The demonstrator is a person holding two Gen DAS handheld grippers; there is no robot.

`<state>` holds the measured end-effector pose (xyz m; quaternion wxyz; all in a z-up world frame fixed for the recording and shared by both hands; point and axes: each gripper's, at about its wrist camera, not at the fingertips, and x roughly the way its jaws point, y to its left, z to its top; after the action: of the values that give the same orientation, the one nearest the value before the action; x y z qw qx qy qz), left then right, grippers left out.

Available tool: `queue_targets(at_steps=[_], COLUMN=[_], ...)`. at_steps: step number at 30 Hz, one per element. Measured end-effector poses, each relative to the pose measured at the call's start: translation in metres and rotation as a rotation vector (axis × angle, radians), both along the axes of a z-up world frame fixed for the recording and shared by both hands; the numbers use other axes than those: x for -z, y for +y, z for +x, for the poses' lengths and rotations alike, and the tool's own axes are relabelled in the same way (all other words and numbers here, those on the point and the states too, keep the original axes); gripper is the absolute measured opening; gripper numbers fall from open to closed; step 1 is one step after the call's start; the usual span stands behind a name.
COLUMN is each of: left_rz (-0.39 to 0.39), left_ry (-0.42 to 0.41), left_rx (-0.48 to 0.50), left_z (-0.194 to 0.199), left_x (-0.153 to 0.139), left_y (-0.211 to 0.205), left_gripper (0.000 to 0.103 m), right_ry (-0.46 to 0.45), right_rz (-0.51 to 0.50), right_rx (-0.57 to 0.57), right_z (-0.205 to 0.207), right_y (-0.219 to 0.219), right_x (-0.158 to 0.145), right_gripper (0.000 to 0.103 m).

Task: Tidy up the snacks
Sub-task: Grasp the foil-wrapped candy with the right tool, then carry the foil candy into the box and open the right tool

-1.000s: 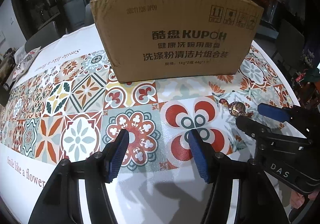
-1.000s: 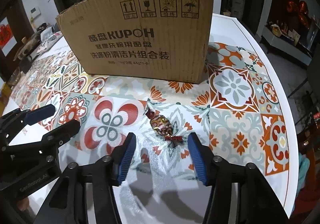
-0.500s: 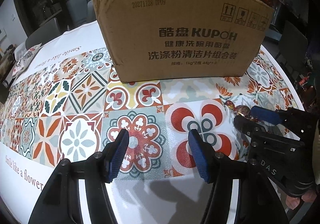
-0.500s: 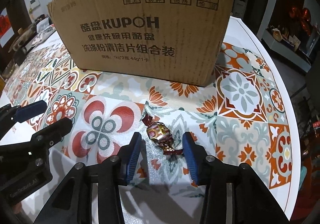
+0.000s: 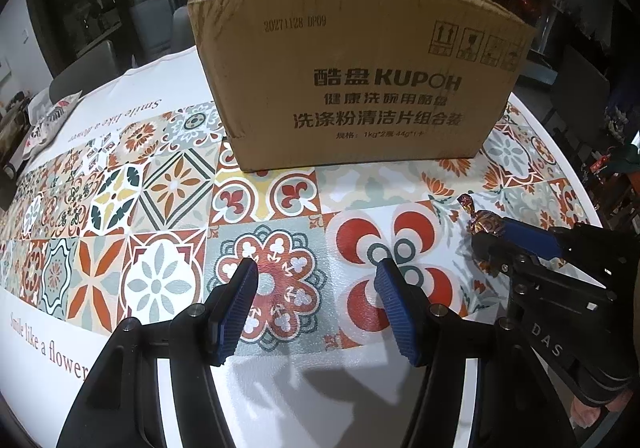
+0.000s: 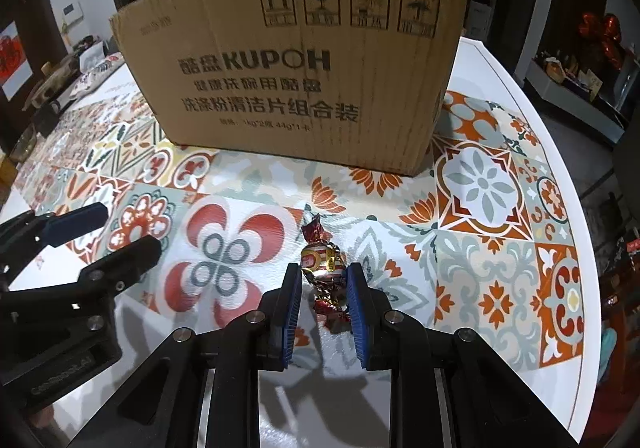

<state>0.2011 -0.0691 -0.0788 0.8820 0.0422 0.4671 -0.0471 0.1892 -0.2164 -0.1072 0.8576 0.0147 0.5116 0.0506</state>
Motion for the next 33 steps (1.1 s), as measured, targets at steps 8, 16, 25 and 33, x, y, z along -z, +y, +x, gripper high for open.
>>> queue_targets(at_steps=[8, 16, 25, 33], left_rz=[-0.027, -0.054, -0.066, -0.073], left_ry=[-0.037, -0.097, -0.156, -0.210], left_rx=[0.017, 0.031, 0.024, 0.032], left_z=[-0.009, -0.020, -0.023, -0.018], left_x=[-0.017, -0.042, -0.071, -0.100], left_y=[0.001, 0.004, 0.011, 0.013], left_gripper=[0.060, 0.060, 0.060, 0.060], right_ry=[-0.049, -0.121, -0.199, -0.258], right_rz=[0.027, 0.047, 0.067, 0.069], right_rx=[0.015, 0.026, 0.023, 0.017], right_z=[-0.012, -0.023, -0.026, -0.018], right_y=[-0.002, -0.002, 0.003, 0.002], right_x=[-0.025, -0.055, -0.086, -0.112], right_gripper=[0.024, 0.024, 0.024, 0.024])
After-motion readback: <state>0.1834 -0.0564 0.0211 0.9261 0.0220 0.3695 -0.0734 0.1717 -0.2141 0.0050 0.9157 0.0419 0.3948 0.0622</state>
